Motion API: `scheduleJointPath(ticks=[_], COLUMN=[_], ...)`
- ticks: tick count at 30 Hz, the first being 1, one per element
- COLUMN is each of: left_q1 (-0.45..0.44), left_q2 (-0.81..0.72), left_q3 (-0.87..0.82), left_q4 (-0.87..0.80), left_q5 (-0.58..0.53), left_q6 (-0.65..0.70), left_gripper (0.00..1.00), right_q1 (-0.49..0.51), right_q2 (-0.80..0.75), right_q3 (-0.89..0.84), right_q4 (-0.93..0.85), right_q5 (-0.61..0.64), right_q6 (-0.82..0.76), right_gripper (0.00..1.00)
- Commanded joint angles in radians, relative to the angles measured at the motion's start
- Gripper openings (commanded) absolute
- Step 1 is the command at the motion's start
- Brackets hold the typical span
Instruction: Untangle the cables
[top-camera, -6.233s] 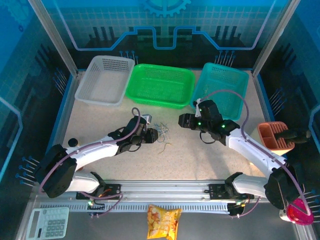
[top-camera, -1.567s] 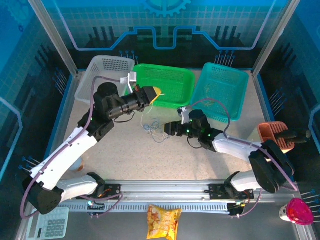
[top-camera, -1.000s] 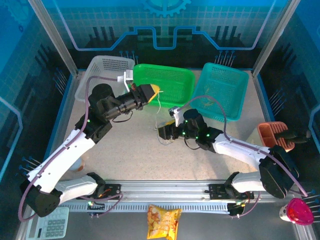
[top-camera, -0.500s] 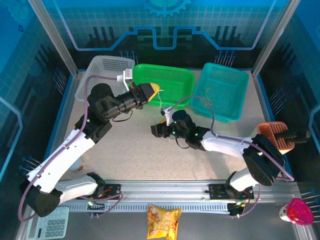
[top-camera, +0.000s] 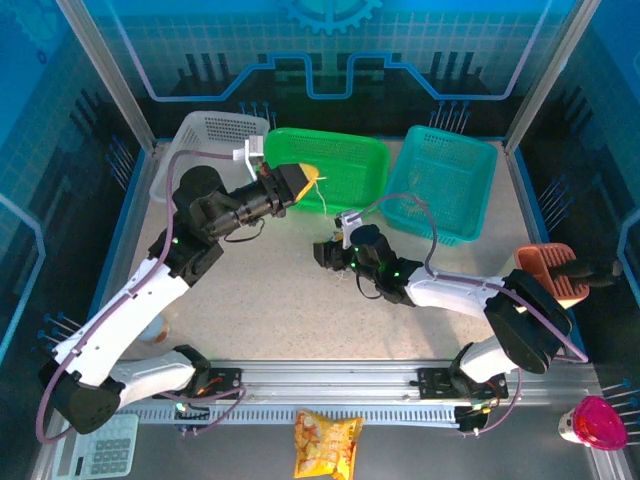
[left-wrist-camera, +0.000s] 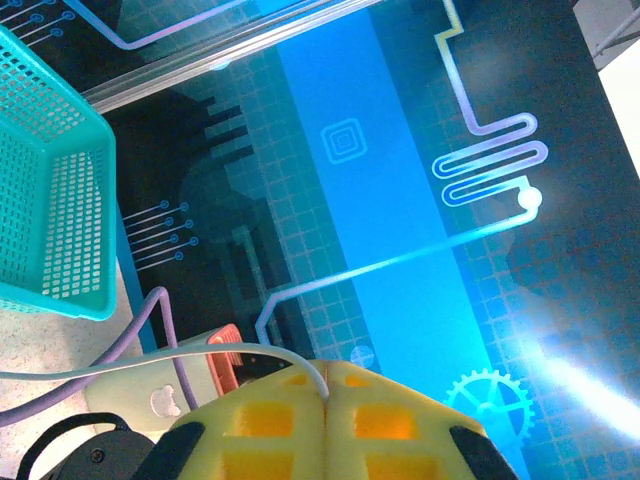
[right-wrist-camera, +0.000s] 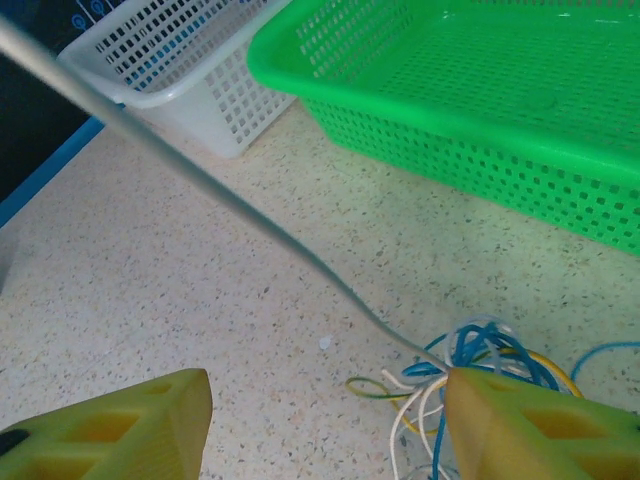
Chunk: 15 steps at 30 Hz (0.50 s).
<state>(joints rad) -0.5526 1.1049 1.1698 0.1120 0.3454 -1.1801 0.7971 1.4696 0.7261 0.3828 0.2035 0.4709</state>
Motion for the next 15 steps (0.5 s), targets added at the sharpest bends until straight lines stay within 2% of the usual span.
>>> scheduleJointPath(ticks=[1,7,11,15], left_q1=[0.004,0.005,0.005,0.004], left_q2=[-0.010,-0.006,-0.002,-0.002], left_q3=[0.036,0.033,0.036,0.036], left_q4=[0.045,0.049,0.056,0.066], left_q5=[0.003,-0.001,0.003,0.004], left_q6=[-0.006,-0.006,-0.009,-0.015], left_gripper=[0.00,0.00,0.00,0.00], right_q1=[-0.015,-0.018,-0.020,-0.032], right_q2=[-0.015,-0.122,-0.219,-0.219], right_q3=[0.006,-0.013,-0.053,-0.052], right_q4=[0.044,0.023,-0.039,-0.047], right_q5=[0.000,-0.166,-0.133,-0.149], right_q6=[0.010,-0.018,-0.041,-0.048], right_gripper=[0.62,0.61,0.61,0.65])
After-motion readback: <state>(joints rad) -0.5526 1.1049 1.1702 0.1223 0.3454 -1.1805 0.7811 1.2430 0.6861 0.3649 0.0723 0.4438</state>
